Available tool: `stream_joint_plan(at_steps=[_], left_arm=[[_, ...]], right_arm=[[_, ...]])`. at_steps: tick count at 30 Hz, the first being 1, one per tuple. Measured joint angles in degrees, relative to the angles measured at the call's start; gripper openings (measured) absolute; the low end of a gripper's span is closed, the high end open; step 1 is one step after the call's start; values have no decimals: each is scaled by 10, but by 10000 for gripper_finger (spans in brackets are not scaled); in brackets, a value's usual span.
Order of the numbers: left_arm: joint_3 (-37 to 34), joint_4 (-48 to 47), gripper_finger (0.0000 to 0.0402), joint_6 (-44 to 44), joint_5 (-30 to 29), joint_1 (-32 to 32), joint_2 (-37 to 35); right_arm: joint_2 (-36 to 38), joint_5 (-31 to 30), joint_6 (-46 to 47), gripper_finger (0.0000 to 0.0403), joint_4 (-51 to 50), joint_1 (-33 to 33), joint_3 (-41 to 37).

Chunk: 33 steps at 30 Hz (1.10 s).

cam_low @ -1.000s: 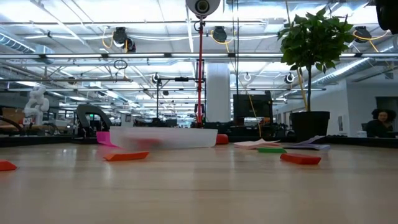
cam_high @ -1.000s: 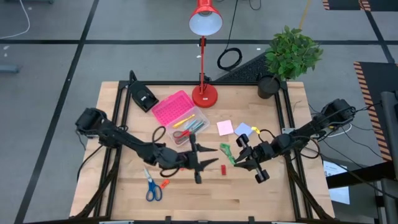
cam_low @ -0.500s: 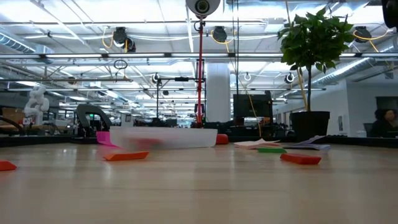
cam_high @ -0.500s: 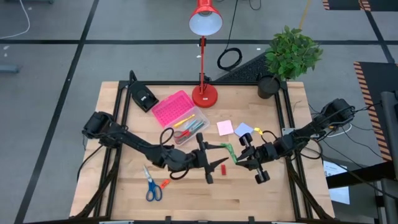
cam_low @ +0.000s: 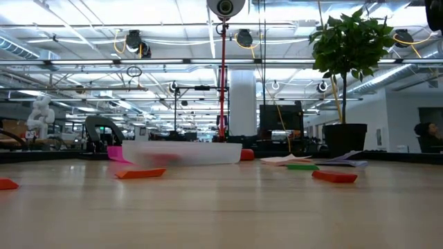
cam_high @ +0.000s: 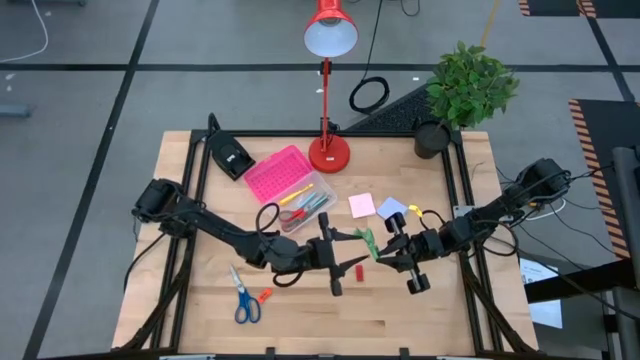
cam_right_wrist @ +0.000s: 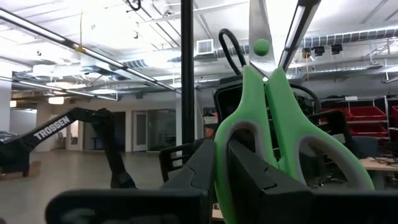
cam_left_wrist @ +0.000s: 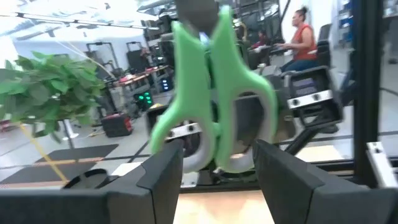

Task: Pack school essentials
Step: Put the green scissors into the pink supply box

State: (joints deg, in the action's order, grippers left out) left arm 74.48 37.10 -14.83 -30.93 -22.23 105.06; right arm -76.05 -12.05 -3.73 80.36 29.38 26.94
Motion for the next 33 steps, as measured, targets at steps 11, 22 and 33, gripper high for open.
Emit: stream_joint_plan(at_steps=[11,22,33], left_arm=[[0,6,198,36,16,18,4],[0,49,198,46,54,27,24],[0,66,145,45,55,32,35]], right_arm=[[0,0,-5,25,0,-1,0],[0,-1,-5,25,-3,-6,0],[0,-2,-7,25,-5,-6,0]])
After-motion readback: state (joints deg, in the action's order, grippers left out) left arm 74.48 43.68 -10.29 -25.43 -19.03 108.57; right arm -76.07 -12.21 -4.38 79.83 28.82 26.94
